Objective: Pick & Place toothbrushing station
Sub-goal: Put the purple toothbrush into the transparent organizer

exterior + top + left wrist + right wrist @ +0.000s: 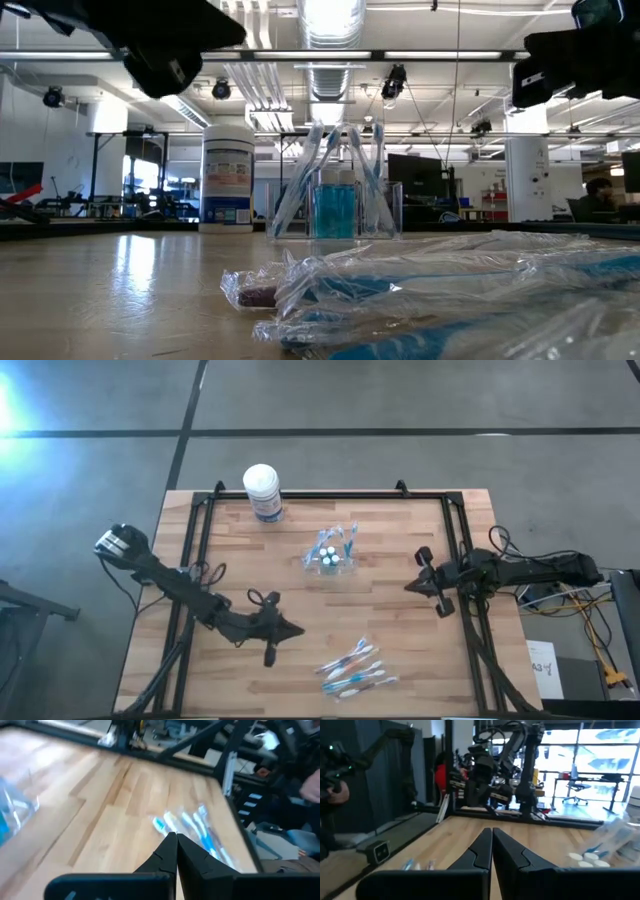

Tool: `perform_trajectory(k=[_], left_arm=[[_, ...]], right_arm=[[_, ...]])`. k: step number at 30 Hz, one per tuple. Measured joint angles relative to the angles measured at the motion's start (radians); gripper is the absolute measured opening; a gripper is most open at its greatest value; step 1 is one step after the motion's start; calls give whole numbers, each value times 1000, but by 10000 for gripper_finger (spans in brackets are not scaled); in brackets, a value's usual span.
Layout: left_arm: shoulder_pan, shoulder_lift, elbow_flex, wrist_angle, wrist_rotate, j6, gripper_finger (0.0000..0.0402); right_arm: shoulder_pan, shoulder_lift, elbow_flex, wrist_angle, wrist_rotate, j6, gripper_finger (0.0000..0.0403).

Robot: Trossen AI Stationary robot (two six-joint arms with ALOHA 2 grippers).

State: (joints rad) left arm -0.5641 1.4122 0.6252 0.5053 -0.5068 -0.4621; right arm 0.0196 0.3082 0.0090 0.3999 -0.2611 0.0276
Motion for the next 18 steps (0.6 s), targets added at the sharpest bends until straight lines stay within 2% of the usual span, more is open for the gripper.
perform_trajectory(k=[10, 15, 18], left_arm=[[54, 226, 177, -72, 19, -102, 14], [93, 312, 319, -253, 65, -192, 54], [118, 385, 449, -418, 161, -205, 87]], right_arm=[[13, 22, 0, -1, 2, -36, 8], [13, 22, 0, -1, 2, -38, 8], [13, 21, 0, -1, 9, -40, 8]])
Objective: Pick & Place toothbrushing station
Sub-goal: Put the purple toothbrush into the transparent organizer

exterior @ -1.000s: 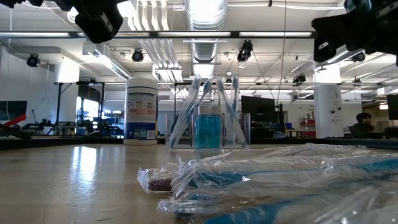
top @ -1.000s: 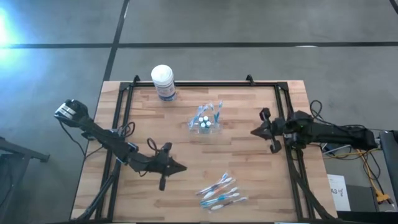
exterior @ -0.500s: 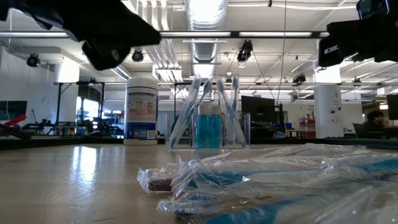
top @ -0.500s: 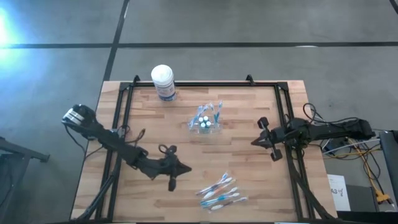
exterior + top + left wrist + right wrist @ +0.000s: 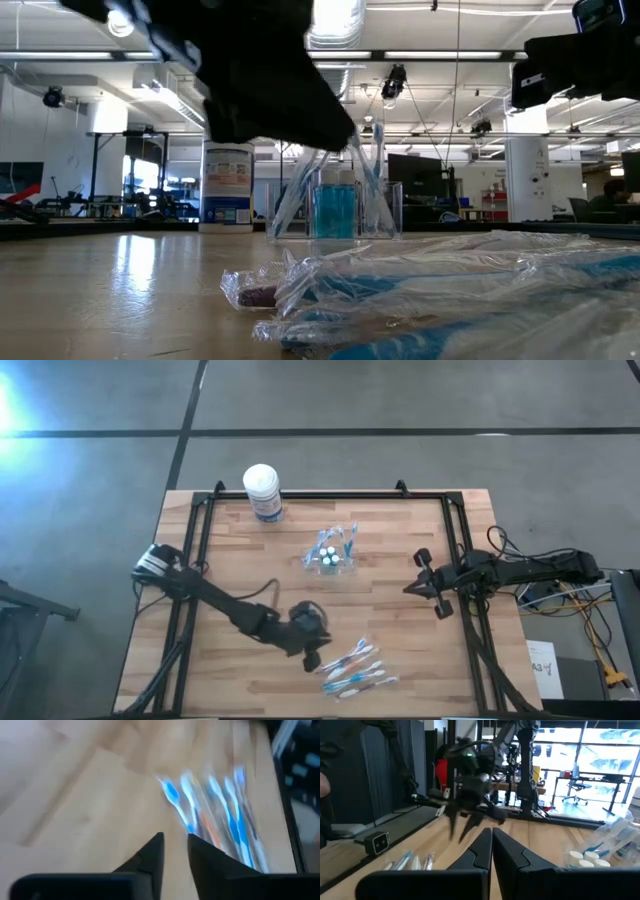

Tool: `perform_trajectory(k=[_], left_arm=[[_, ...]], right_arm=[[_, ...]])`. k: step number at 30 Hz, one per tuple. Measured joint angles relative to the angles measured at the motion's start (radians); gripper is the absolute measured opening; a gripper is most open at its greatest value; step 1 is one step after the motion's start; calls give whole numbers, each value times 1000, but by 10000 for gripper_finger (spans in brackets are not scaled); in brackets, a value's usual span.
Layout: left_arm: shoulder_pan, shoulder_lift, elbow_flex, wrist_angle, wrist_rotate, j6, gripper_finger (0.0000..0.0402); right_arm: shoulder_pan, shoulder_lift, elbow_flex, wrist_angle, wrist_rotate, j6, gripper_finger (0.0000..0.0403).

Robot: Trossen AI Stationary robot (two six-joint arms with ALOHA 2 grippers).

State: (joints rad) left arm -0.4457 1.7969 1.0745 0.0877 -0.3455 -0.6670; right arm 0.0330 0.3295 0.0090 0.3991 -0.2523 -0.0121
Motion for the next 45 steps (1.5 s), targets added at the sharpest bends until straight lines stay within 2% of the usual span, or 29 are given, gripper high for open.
perform_trajectory(k=[4, 10, 14, 18, 24, 38, 41, 45], left_arm=[[33, 112, 228, -256, 118, 14, 130], [64, 299, 607, -607, 184, 120, 169], [75, 414, 795, -705, 188, 145, 171], [85, 507, 908, -759, 193, 147, 170], [90, 557, 954, -777, 241, 144, 170], [92, 560, 899, -805, 240, 143, 163], [93, 560, 899, -802, 234, 153, 139], [94, 560, 902, -801, 234, 173, 79]], right_arm=[[0, 2, 0, -5, 48, -1, 8], [0, 3, 0, -6, 54, 0, 8], [0, 3, 0, -7, 54, 0, 8], [0, 2, 0, -20, 54, 0, 8], [0, 7, 0, -29, 54, -7, 8], [-1, 7, 0, -25, 74, -14, 9], [-1, 7, 0, -25, 74, -14, 9], [-1, 7, 0, -25, 73, -14, 9]])
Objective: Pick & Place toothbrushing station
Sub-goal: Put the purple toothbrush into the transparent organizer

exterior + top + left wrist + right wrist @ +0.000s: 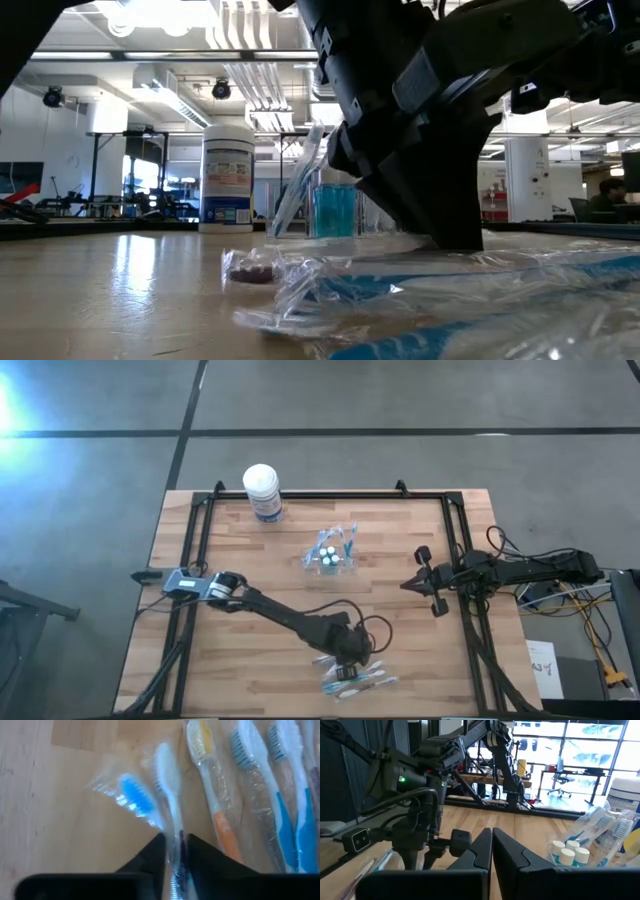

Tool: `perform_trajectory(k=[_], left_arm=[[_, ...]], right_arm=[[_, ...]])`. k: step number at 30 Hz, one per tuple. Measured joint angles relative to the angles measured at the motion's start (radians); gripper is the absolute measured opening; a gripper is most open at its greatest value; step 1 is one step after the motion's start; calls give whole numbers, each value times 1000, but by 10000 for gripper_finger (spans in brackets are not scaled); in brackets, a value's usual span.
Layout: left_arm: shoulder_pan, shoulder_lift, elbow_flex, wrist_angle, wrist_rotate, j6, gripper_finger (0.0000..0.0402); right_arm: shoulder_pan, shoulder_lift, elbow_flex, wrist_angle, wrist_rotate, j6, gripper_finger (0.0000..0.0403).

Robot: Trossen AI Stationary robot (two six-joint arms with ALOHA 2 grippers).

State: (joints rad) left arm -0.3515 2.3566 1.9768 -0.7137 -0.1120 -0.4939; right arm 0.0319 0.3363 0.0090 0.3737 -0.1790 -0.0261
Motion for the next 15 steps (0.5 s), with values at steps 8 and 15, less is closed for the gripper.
perform_trajectory(k=[8, 15], left_arm=[[0, -1, 8, 1, 6, 27, 31], [0, -2, 54, -45, 10, 51, 51]], right_arm=[[0, 0, 0, -1, -1, 0, 9], [1, 0, 0, -1, -1, 0, 9]])
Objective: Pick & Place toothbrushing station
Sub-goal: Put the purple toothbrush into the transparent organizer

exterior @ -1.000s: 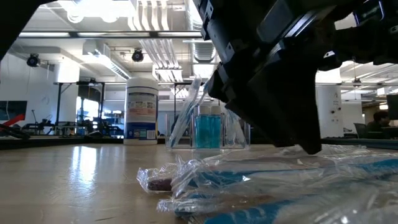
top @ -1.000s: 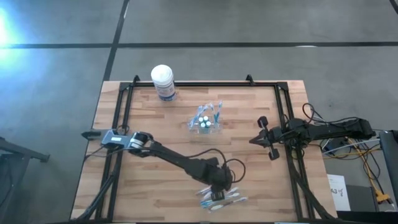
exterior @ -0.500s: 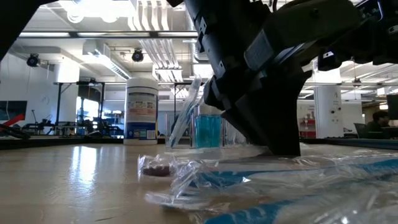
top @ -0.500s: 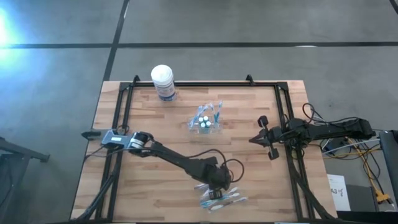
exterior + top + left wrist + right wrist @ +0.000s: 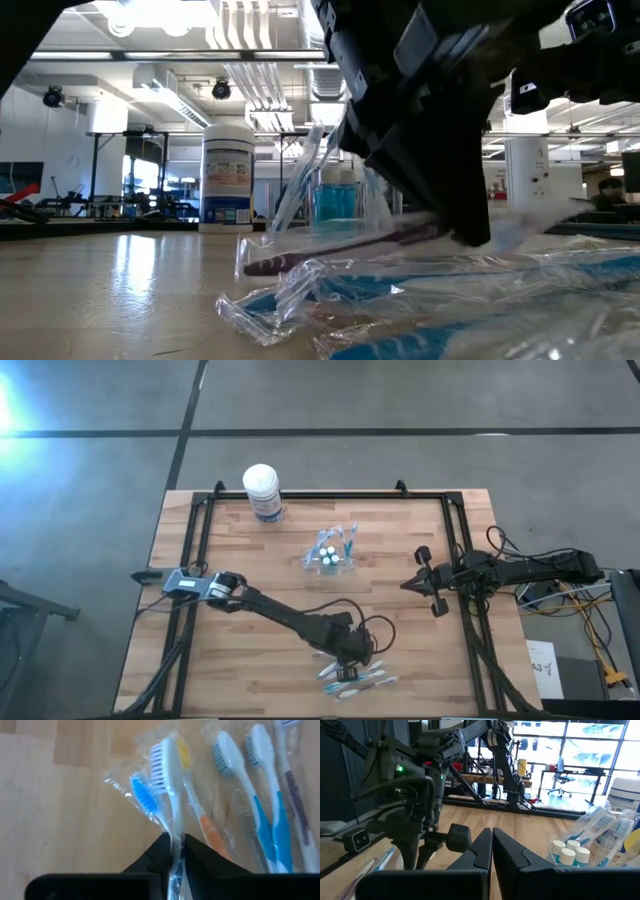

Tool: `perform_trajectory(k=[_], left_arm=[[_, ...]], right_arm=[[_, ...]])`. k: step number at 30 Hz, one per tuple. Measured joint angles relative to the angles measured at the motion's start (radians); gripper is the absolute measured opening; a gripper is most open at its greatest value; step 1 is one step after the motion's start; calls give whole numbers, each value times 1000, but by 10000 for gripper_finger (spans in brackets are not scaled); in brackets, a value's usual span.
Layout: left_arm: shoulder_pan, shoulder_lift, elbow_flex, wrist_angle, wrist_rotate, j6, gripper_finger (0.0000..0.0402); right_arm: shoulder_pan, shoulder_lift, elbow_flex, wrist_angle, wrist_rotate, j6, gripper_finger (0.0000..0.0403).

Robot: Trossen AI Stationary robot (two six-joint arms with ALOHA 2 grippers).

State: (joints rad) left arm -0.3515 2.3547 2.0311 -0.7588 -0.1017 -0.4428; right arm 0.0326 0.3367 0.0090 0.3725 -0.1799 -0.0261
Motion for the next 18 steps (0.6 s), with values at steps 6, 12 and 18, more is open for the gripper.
perform_trajectory(k=[6, 12, 18], left_arm=[[0, -1, 82, -79, 1, 58, 33], [-1, -33, 150, -133, -34, 205, 21], [18, -247, 43, 25, -144, 388, 21]], right_arm=[[0, 0, 0, -1, 0, 4, 9], [0, 0, 0, -1, -1, 7, 9], [0, 0, 0, 1, -3, 7, 9]])
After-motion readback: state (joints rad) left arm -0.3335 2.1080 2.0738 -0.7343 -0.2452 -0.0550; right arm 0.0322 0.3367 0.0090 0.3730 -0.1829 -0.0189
